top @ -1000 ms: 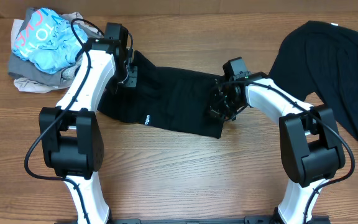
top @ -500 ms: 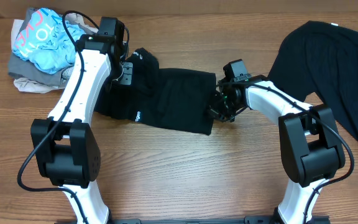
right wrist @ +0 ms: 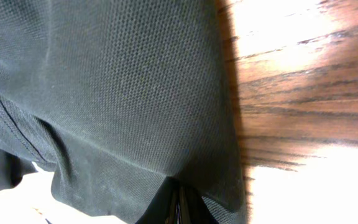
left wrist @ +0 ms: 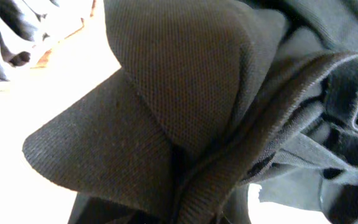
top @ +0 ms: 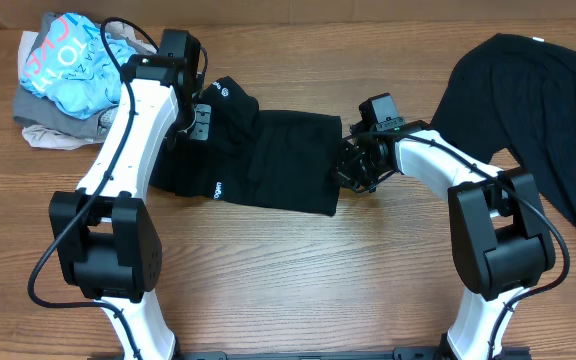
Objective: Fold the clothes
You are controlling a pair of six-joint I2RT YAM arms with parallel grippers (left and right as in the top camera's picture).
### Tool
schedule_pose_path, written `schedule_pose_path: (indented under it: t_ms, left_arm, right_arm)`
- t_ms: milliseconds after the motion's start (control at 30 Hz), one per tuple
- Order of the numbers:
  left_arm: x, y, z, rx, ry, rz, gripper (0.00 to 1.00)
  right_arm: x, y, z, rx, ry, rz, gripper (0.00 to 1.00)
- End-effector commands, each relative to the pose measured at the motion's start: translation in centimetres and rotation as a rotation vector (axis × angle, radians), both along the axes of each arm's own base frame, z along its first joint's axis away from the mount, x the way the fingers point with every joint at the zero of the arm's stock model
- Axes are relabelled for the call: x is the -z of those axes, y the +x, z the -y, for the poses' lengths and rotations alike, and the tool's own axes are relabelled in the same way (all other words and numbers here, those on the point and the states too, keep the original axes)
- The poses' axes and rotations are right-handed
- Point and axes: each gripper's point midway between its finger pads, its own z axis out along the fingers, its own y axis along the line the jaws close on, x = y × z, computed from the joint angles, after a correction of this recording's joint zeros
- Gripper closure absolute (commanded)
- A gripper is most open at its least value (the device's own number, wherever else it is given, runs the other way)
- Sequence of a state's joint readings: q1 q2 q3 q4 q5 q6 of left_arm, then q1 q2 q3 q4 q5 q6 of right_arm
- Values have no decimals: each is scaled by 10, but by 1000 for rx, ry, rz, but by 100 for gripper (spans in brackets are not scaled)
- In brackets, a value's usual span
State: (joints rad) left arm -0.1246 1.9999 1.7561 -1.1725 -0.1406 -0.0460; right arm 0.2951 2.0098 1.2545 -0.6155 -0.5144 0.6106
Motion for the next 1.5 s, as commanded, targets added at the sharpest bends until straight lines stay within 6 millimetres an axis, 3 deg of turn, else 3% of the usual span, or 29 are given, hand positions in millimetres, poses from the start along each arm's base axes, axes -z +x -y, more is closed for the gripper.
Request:
schedule_pose_path:
  t_ms: [0, 233, 367, 600, 767, 1000, 1100, 1200, 1367, 1467]
  left_arm:
    - [-30, 3, 28, 58, -88, 54, 96]
    - [-28, -14, 70, 119, -138, 7, 96]
    - [-30, -16, 110, 174, -179, 33, 96]
    - [-26, -6, 162, 246, -214, 108, 96]
    - [-8, 1, 189, 269, -233, 120, 92]
    - [33, -2, 215, 302, -268, 52, 87]
    - [35, -1, 216, 297, -272, 52, 87]
    - [34, 0, 216, 297, -275, 58, 83]
    - [34, -2, 221, 306, -300, 50, 31]
    - [30, -9, 237, 328, -393, 24, 20]
  right_arm:
    - [19, -3, 7, 26, -37, -45, 96]
    - [31, -9, 3, 21, -16, -92, 96]
    - [30, -9, 2, 20, -12, -90, 96]
    - [30, -9, 3, 20, -12, -91, 96]
    - [30, -9, 2, 20, -12, -91, 96]
    - [26, -4, 0, 20, 22, -77, 96]
    - [5, 12, 3, 31, 79, -32, 96]
    - [-36, 34, 8, 35, 156, 63, 96]
    - [-123, 63, 42, 100, 205, 250, 96]
    - [-170, 69, 73, 140, 198, 357, 96]
